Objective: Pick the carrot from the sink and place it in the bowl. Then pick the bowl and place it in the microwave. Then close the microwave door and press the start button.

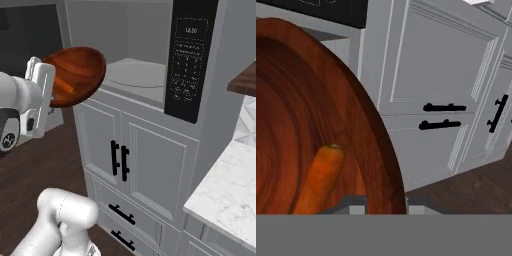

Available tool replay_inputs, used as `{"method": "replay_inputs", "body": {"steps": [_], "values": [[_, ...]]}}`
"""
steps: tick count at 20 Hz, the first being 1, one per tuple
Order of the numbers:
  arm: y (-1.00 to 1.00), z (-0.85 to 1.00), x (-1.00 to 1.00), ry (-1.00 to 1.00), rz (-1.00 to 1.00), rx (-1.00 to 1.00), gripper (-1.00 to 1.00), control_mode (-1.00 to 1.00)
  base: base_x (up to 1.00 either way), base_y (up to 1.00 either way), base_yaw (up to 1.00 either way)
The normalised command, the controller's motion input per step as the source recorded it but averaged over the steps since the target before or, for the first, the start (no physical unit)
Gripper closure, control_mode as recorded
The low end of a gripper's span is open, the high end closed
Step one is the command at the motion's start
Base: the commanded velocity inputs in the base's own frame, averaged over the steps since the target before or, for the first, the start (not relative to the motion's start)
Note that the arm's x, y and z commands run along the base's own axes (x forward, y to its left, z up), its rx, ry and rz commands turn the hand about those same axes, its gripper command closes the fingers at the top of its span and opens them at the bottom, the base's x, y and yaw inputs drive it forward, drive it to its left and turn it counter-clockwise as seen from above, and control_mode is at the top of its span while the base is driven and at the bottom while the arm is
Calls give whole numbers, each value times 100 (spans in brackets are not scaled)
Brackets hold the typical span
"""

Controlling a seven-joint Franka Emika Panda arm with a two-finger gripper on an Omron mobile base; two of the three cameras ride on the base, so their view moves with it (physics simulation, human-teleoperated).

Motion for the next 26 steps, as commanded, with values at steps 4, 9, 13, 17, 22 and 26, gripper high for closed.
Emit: {"method": "replay_inputs", "body": {"steps": [4, 9, 13, 17, 22, 26], "values": [[-45, 49, 65, 6, 3, 7, 100, -100, 0, 0, 0], [-31, 13, 91, 2, 0, 4, 100, -100, 0, 0, 0], [-40, -4, 75, -6, 0, 2, 100, -100, 0, 0, 0], [-50, -17, 78, -3, 0, 7, 100, -100, 0, 0, 0], [-11, -14, 89, 0, 0, 2, 100, -100, 0, 0, 0], [2, -37, 66, 0, -2, 0, 100, -100, 0, 0, 0]]}}
